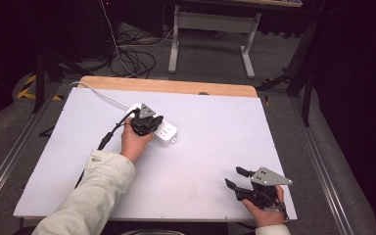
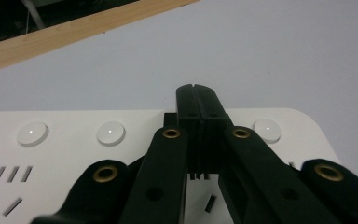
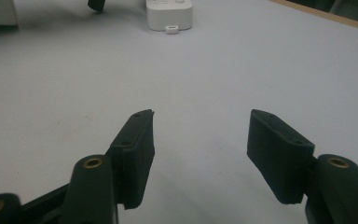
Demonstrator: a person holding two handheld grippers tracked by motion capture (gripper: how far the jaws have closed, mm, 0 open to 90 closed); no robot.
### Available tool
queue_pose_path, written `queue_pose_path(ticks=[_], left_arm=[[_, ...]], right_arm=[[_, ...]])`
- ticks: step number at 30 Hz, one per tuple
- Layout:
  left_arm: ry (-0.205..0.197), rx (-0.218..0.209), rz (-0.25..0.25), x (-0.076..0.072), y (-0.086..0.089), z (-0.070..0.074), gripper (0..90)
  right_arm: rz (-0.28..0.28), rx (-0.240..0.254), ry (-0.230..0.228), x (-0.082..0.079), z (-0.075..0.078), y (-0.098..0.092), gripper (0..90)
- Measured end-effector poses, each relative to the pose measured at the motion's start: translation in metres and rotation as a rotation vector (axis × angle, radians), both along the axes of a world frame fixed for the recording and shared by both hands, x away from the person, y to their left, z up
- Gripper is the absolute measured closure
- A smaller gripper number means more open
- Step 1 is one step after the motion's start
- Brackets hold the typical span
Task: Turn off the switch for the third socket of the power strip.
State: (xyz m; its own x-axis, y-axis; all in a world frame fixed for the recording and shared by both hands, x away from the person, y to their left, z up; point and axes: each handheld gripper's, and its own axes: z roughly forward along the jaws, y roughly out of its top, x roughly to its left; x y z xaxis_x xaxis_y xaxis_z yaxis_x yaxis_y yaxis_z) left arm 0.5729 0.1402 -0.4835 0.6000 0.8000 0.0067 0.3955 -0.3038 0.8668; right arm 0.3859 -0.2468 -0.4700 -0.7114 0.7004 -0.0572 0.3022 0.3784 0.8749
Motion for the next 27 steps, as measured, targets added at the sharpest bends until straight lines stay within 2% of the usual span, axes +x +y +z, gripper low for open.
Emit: queue_pose_path(ticks=[6, 8, 15, 23, 27], left_arm=[[0.031, -0.017, 0.022, 0.0003, -0.0005, 0.0005, 89.9], [0.044, -0.013, 0.046, 0.0005, -0.0004, 0.0011, 89.9], [0.047, -0.004, 0.062, 0.0012, 0.0000, 0.0016, 90.0], [0.044, 0.010, 0.058, 0.0008, -0.0017, 0.0017, 90.0], [0.052, 0.001, 0.061, 0.0015, -0.0009, 0.0020, 90.0]], right_arm=[[0.000, 0.003, 0.003, 0.0003, -0.0004, -0.0007, 41.8], [0.001, 0.002, 0.002, 0.0002, -0.0004, -0.0004, 41.8], [0.004, 0.001, 0.003, 0.0004, -0.0005, -0.0002, 41.9], [0.006, -0.002, 0.005, 0.0005, -0.0008, 0.0001, 42.2], [0.009, -0.005, 0.006, 0.0005, -0.0009, 0.0003, 42.4]])
